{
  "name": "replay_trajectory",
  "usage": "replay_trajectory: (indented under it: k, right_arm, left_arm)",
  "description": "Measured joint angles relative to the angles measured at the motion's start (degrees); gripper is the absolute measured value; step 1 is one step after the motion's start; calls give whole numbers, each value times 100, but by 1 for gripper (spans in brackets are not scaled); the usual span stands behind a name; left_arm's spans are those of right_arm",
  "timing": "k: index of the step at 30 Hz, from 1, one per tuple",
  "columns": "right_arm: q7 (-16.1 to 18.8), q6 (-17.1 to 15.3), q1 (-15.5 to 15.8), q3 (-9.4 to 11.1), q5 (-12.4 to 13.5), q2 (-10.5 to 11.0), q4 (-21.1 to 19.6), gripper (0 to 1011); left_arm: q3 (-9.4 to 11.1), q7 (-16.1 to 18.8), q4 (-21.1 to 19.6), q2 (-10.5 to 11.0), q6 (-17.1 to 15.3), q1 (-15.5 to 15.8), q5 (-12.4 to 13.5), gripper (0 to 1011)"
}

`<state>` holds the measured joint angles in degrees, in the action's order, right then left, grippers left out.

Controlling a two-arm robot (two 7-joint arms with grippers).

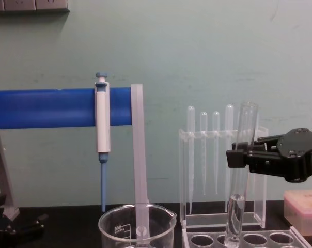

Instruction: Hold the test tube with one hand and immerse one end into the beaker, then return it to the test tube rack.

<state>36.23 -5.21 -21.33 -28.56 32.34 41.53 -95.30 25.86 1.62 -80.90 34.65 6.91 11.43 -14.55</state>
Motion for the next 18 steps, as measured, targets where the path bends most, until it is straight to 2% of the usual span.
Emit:
replay_trajectory:
  k: [18]
  right_arm:
    - [70,15,82,8,-93,-129,148,238]
  left_arm:
    - [0,0,0,0,0,0,0,1000]
